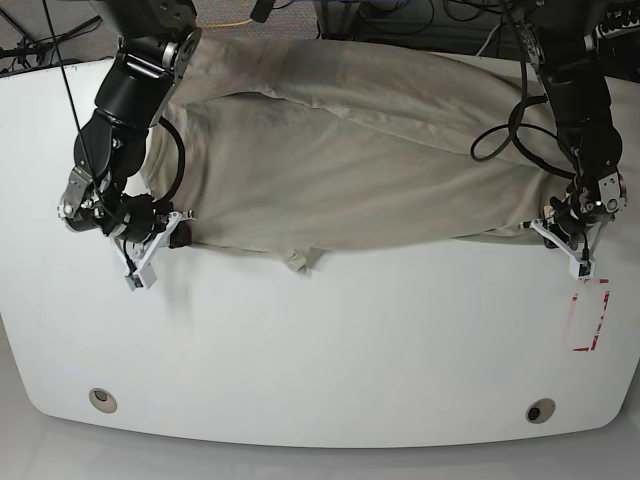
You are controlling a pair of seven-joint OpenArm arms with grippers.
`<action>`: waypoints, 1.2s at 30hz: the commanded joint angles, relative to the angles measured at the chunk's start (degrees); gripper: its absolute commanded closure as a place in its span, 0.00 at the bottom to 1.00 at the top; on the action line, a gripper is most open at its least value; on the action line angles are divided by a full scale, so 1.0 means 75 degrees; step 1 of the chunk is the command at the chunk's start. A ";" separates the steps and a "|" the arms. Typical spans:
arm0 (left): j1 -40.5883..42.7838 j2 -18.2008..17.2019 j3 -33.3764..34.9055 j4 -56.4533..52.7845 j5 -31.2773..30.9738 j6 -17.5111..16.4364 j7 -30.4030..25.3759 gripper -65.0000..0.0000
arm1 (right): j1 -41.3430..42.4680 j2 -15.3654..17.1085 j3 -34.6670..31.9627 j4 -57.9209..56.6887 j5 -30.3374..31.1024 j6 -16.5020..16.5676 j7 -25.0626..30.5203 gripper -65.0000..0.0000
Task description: Fold the T-shirt properly
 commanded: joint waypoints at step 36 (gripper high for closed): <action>0.1311 0.0217 -0.1929 0.4482 0.0059 -0.2836 0.1594 1.00 | -0.2703 0.0516 0.0054 0.4961 0.0208 0.0005 -0.0925 1.00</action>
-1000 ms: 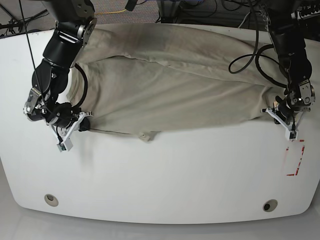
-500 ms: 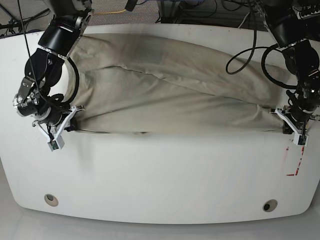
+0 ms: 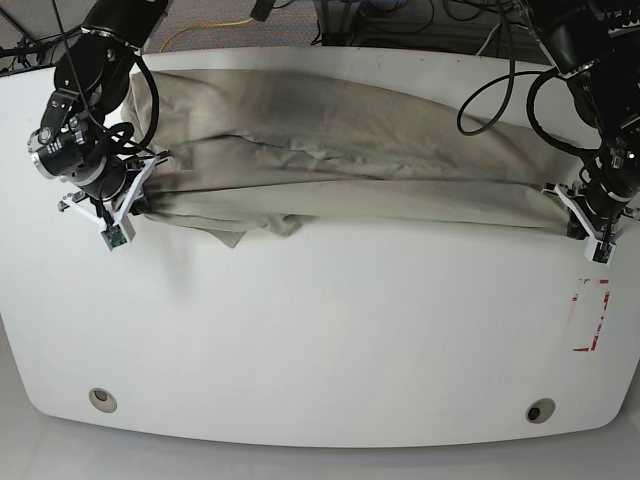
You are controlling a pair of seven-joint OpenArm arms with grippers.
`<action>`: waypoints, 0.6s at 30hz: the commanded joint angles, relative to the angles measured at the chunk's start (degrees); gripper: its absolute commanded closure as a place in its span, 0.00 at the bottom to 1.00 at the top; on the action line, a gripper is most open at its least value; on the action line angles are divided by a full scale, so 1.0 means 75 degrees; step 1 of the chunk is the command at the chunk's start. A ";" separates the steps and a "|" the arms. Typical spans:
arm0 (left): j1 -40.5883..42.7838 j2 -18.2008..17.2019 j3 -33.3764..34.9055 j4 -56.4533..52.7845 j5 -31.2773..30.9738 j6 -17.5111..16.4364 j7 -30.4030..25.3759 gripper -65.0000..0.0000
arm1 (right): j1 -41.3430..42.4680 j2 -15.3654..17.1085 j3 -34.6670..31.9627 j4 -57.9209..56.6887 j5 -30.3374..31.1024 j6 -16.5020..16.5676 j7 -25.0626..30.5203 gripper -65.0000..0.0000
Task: Fold the T-shirt properly
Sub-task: 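Grasp the shirt's side edges with both grippers and pull them apart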
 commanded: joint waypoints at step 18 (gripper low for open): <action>0.0384 -0.0508 -0.0116 -0.0605 0.0007 0.0028 -0.0178 1.00 | -0.2228 0.0070 0.0101 0.0164 0.1642 -0.0007 0.0110 0.80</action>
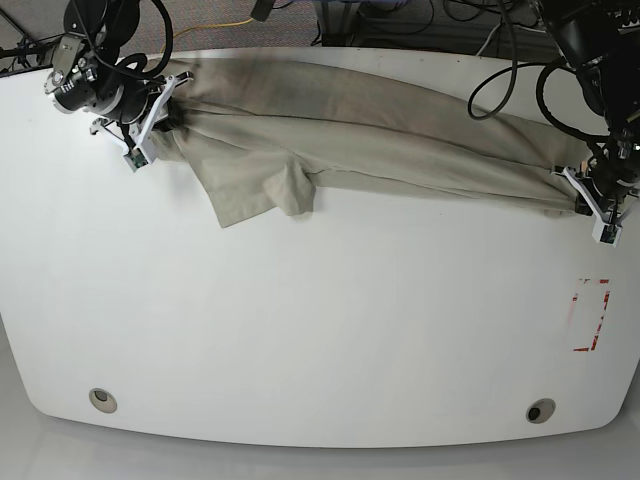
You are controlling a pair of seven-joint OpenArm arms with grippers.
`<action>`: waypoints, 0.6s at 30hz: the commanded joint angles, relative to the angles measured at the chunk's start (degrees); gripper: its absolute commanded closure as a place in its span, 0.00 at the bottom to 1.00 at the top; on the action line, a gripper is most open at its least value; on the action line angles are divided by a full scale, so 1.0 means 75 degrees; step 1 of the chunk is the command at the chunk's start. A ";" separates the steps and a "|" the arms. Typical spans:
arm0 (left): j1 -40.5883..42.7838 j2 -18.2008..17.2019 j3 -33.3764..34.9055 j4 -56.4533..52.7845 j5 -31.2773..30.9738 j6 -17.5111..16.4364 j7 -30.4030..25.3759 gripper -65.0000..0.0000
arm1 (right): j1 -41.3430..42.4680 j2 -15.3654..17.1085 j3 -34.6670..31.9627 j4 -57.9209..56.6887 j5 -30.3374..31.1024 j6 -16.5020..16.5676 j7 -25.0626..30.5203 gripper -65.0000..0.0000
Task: Fold the T-shirt properly
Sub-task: 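Grasp the shirt's side edges with both grippers and pull them apart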
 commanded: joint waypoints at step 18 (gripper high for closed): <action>0.0541 -0.0542 0.0147 0.1067 -0.0081 0.0031 0.0004 0.41 | 0.2056 -0.0159 0.0611 -0.1301 0.0086 0.0002 0.0122 0.40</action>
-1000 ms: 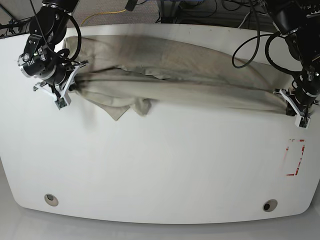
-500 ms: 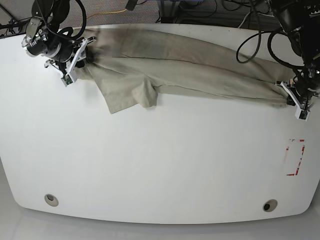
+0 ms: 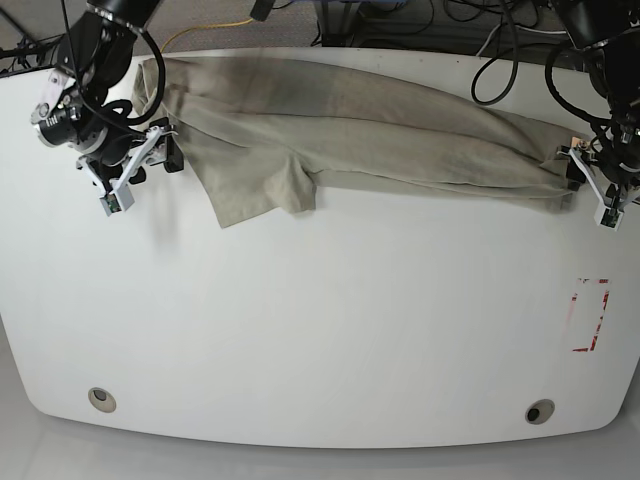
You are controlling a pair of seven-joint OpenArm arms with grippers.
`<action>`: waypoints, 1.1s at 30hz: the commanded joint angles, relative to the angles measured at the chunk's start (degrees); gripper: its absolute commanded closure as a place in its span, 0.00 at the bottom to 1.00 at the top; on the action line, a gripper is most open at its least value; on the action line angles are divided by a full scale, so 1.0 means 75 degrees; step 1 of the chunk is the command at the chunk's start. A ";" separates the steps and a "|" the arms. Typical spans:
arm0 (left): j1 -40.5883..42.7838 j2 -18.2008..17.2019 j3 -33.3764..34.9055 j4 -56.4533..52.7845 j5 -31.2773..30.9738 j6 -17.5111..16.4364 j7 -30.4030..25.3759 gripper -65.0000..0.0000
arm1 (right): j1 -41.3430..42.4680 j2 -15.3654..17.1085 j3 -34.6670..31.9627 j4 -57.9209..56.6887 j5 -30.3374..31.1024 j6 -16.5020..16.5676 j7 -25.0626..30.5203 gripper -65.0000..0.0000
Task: Fold the T-shirt properly
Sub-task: 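Grasp the shirt's side edges with both grippers and pull them apart, then fold the shirt's side edge inward with the right gripper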
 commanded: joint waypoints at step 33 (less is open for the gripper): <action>-0.0003 0.0223 -0.0037 0.0906 -0.0087 0.0005 0.0028 0.41 | 0.1658 -0.0128 -0.2676 -0.3323 -0.0196 0.0008 0.2017 0.86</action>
